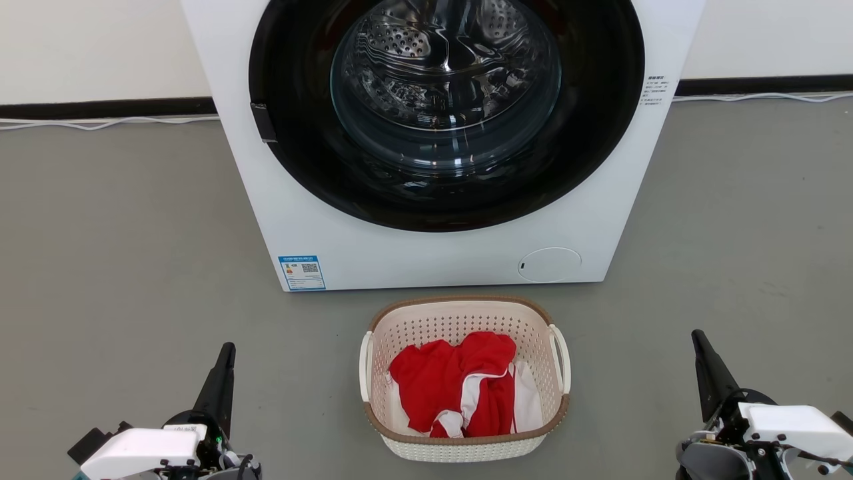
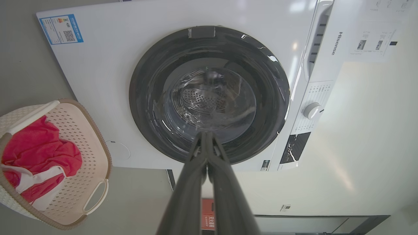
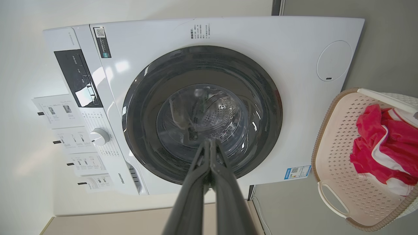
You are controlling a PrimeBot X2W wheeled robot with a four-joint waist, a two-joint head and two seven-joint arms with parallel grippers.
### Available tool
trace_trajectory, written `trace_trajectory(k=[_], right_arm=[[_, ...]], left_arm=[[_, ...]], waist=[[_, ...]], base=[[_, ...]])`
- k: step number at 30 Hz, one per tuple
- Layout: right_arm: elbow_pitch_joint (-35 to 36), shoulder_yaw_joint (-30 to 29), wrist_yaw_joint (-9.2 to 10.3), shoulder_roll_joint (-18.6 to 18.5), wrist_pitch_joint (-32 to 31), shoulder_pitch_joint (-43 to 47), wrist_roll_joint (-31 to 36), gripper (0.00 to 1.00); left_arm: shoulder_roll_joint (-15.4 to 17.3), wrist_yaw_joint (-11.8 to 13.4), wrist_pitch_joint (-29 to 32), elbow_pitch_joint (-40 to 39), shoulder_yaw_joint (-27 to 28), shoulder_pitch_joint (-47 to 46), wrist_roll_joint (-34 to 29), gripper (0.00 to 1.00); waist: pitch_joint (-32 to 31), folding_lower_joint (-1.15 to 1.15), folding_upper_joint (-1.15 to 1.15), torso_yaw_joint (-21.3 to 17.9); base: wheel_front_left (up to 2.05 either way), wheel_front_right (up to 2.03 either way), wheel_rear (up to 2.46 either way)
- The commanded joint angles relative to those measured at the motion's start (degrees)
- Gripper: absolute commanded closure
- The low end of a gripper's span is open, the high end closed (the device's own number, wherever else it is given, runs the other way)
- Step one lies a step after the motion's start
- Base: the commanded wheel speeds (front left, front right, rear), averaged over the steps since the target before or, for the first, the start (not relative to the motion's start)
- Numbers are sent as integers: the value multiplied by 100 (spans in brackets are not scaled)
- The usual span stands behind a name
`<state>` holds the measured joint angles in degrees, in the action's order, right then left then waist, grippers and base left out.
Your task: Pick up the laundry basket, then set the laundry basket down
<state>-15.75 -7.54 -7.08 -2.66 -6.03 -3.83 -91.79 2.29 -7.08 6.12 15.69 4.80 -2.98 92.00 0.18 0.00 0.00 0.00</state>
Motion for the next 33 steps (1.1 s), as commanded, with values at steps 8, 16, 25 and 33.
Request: trace_trajectory(k=[8, 16, 25, 33], right_arm=[[173, 104, -41, -21, -44, -235, -40, 100], [173, 104, -41, -21, -44, -235, -40, 100], [173, 104, -41, -21, -44, -235, -40, 100], [173, 104, -41, -21, -44, -235, -40, 100]], left_arm=[[59, -41, 35, -166, 170, -320, 19, 100], [59, -41, 35, -166, 170, -320, 19, 100], [59, -41, 35, -166, 170, -320, 19, 100], [59, -41, 35, -166, 170, -320, 19, 100]], waist=[[0, 0, 0, 0], [0, 0, 0, 0], [0, 0, 0, 0], [0, 0, 0, 0]], base=[[0, 0, 0], [0, 0, 0], [0, 0, 0], [0, 0, 0]])
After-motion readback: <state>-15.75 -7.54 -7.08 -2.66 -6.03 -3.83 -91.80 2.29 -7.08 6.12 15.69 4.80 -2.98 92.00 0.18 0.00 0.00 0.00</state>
